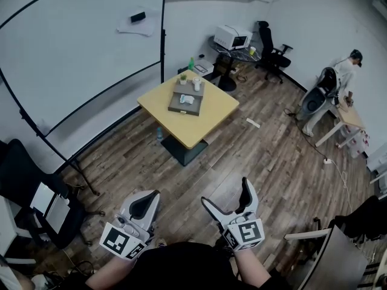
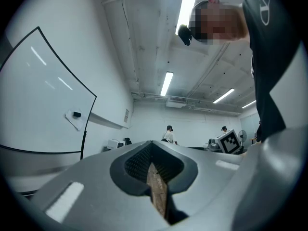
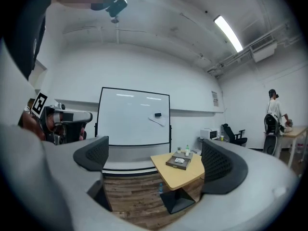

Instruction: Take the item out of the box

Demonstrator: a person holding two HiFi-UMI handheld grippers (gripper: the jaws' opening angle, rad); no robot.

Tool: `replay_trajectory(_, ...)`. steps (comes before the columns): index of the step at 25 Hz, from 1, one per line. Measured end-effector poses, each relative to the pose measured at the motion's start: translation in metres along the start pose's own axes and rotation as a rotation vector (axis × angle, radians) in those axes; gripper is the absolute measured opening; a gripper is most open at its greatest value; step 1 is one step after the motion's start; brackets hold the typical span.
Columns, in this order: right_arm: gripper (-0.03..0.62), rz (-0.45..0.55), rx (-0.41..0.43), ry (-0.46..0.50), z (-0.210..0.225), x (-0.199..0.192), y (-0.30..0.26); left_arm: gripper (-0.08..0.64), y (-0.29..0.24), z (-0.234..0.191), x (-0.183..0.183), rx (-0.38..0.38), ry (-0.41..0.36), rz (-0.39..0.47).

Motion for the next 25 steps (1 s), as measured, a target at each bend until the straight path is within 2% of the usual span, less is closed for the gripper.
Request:
replay_trajectory(3, 0.6, 0.019, -0.003, -0.02, 0.008, 0.007, 0.0, 0.0, -0.002, 0.002, -0.001, 0.003, 0.002, -0.006)
replay_trajectory(9, 0.6, 0.006, 0.008, 0.006, 0.02, 0.009, 0.007, 0.0, -0.009, 0.012, -0.005, 0.016, -0.007, -0.022)
replay_trajectory(14, 0.6, 0.016, 0.042, 0.017, 0.039, 0.011, 0.01, -0.002, -0.025, 0.023, -0.009, 0.039, -0.02, -0.036)
replay_trajectory(25, 0.598, 0.032, 0.136, -0.027, 0.095, 0.006, 0.001, -0.001, -0.063, 0.049, -0.025, 0.105, -0.049, -0.072)
Point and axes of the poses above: the fingertips, and each gripper's own axes: y backward along the fingers, z to its right, x out of its top, the point moved 7 cm from there along y, backward along the fingers, and after that the axes turned 11 degrees about -y, right-handed, at the moved point
